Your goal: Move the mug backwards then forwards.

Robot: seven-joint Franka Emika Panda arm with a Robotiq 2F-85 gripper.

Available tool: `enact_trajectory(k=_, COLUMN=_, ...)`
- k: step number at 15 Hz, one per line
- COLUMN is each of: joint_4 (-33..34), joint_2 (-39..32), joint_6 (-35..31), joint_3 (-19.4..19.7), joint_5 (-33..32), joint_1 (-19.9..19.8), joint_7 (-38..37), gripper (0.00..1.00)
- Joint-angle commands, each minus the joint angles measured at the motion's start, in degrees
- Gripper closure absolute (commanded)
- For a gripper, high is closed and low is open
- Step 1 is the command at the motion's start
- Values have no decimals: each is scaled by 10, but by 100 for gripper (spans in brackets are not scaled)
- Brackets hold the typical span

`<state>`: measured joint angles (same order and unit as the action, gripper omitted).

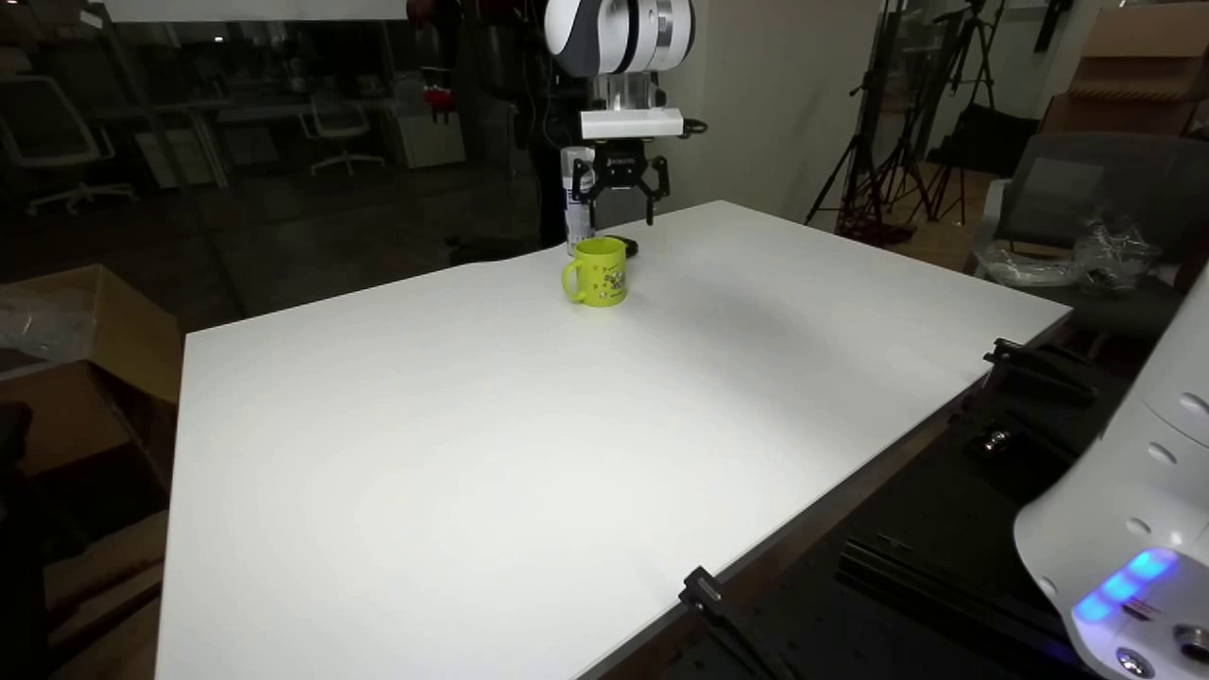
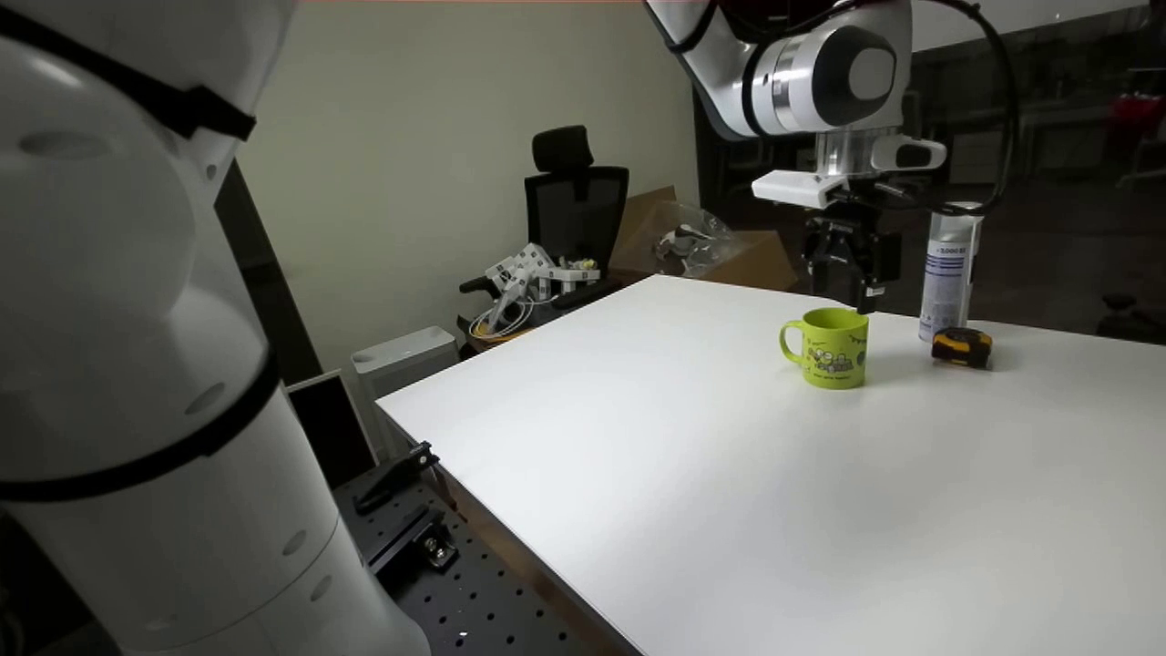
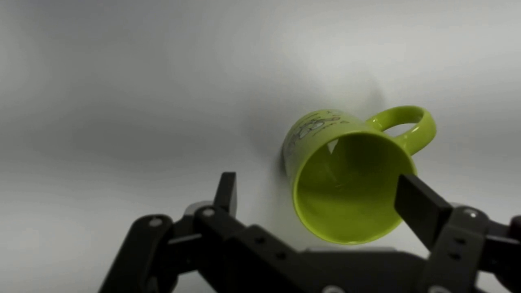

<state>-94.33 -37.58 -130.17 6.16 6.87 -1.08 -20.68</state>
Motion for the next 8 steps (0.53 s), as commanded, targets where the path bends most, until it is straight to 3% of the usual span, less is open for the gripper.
enact_trajectory(k=1, joint_4=0, joint_2=0, joint_6=6, joint_3=1, joint_5=-2, joint_1=-1, joint_7=-3, gripper=0)
enact_trajectory(k=8, joint_4=-13, joint_2=-8, joint_6=-15, joint_3=8, joint_5=2, joint_1=-17, joint_7=9, gripper=0)
